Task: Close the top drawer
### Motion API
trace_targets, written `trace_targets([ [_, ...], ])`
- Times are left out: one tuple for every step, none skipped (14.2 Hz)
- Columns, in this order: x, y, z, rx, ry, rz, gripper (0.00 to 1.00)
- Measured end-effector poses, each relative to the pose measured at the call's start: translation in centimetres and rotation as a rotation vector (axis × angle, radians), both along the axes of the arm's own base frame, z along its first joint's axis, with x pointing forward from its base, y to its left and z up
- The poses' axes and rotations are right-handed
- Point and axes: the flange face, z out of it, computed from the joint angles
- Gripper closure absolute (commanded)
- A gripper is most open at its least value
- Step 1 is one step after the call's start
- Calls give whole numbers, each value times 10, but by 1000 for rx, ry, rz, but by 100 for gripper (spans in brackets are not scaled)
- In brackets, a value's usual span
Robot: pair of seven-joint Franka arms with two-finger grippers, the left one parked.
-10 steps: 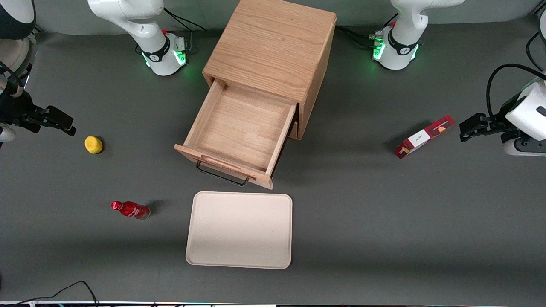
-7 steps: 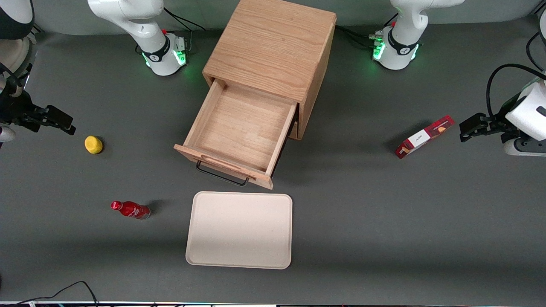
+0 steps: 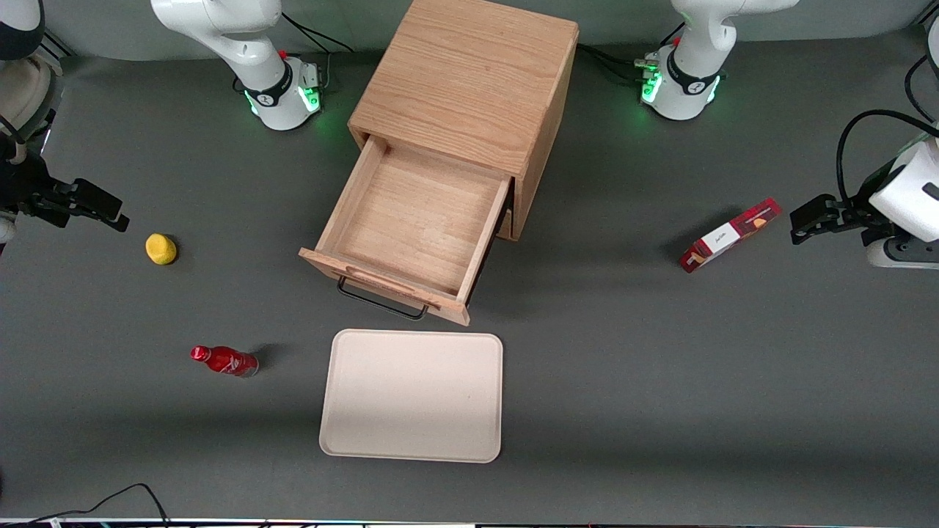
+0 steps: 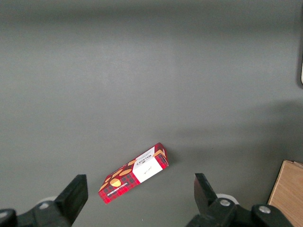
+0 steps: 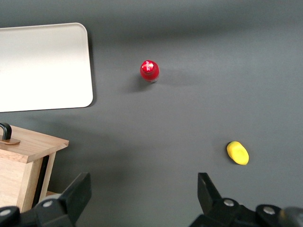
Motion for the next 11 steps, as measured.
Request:
trace_targets([
  [1,1,-1,2,1,1,0],
  [1,2,-1,6,2,2,0],
  [1,3,-2,12,3,3,0],
  [1,4,-2,15,4,3,0],
  [1,4,-2,16,4,4,0],
  [1,5,-2,17,4,5,0],
  [2,6,-2,21,3,6,0],
  [2,7,-1,29,2,9,0],
  [3,10,0,40,-2,28,0],
  [7,16,4,48,-12,71,0],
  [14,27,9,50,-17,134,0],
])
